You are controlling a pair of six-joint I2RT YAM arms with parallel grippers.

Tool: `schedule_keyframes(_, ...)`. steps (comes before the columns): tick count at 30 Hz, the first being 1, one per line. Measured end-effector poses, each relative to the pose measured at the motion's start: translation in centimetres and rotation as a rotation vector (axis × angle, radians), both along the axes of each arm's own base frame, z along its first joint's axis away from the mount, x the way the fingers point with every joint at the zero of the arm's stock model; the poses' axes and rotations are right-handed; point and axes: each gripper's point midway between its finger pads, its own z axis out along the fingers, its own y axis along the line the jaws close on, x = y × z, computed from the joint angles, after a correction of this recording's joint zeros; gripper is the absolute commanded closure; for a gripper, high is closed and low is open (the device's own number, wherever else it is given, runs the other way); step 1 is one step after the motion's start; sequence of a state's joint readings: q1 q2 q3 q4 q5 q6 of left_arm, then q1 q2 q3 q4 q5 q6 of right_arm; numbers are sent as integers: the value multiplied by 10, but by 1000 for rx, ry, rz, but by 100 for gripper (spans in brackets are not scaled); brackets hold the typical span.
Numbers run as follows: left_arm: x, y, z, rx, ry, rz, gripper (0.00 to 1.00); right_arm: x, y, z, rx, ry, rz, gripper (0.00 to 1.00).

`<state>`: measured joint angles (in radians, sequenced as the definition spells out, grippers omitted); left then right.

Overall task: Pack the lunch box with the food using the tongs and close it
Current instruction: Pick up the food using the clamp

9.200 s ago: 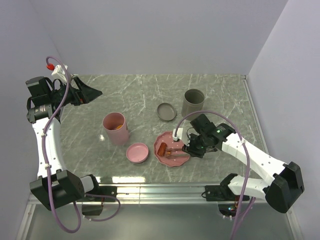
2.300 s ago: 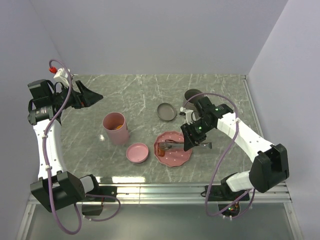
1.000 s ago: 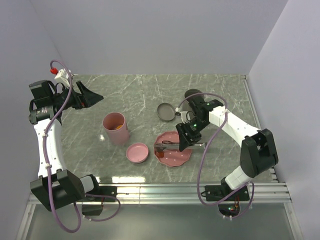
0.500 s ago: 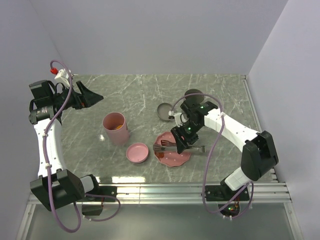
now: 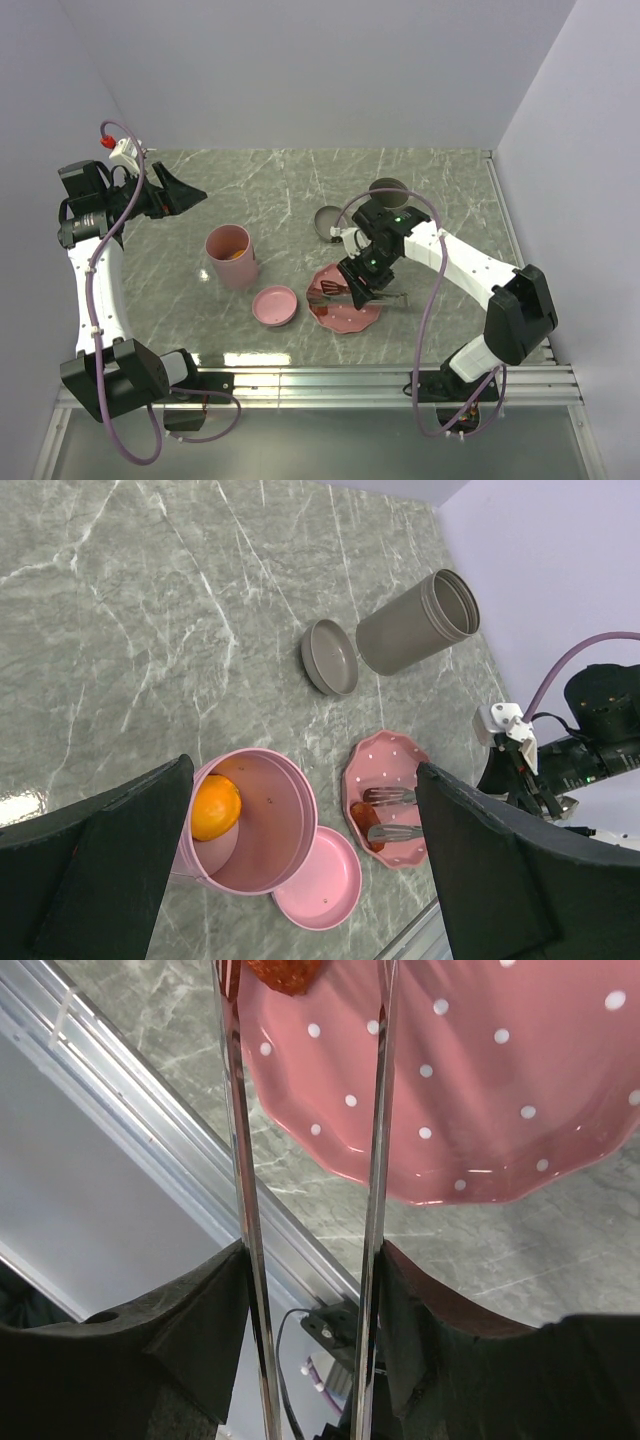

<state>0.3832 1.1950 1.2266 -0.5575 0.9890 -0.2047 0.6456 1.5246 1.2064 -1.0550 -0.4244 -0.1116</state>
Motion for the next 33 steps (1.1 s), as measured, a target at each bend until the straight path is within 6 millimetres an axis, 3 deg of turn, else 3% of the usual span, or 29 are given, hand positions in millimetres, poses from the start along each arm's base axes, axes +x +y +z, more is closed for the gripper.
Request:
schedule_keyframes(15,-1,0,-5,-5,12,0,1,1,8,6,0,-37,27,43)
schedule_keyframes(33,-1,0,-5,-5,12,0,1,5,2,11,-29,-95,21,66)
